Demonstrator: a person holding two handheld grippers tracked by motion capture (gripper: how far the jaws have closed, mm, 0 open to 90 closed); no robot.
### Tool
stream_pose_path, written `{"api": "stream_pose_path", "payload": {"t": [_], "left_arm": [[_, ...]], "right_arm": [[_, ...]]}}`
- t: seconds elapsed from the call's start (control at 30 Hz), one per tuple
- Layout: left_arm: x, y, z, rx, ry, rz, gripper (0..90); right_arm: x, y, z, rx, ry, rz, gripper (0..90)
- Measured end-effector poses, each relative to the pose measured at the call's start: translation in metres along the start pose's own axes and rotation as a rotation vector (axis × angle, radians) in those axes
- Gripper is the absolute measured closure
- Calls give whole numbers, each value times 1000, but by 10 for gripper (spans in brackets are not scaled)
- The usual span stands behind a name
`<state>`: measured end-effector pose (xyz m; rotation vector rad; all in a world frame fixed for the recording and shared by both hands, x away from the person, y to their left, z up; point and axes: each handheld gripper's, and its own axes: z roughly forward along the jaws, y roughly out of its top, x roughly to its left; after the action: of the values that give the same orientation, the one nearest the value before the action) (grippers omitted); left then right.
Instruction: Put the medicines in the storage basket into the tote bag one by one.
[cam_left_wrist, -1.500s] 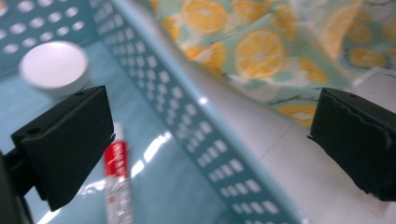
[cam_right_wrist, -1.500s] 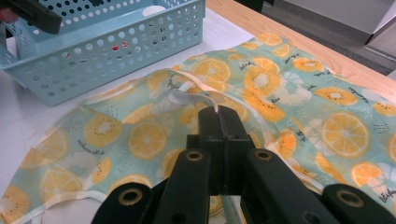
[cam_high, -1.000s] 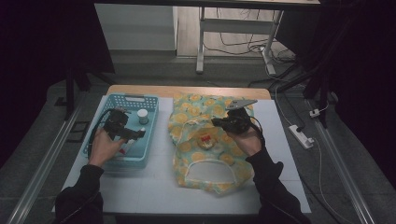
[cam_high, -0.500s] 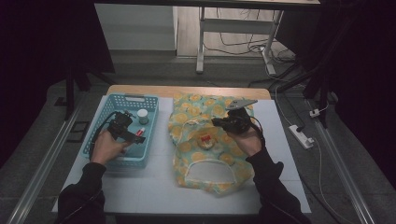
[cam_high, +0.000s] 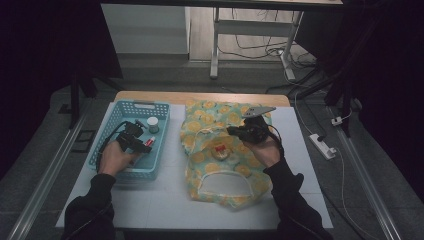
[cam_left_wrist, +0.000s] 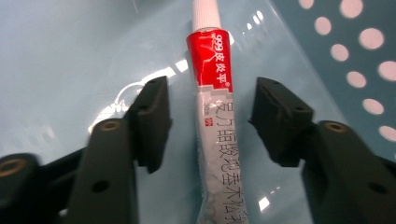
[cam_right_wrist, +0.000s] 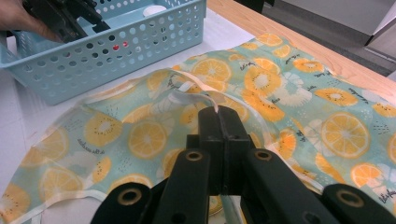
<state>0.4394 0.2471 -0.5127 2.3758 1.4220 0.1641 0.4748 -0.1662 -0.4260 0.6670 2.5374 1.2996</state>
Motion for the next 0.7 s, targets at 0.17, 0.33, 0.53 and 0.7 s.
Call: {"api": "stream_pose_path", "payload": {"t": [0.17,0.33,0.53,0.7], "left_arm": [[0,0,1,7,-4,-4,622],[1,0,0,8,-8,-8,711],[0,1,0,9,-8,-9,718],[0,1,-3,-14,-8,-19,720]], "right_arm": [[0,0,-1,0,-1,0,898],[0,0,-1,-2,-2,1,898],[-1,1,-2,-4,-1,1,898],[0,1,-2,-6,-2,0,899]]}}
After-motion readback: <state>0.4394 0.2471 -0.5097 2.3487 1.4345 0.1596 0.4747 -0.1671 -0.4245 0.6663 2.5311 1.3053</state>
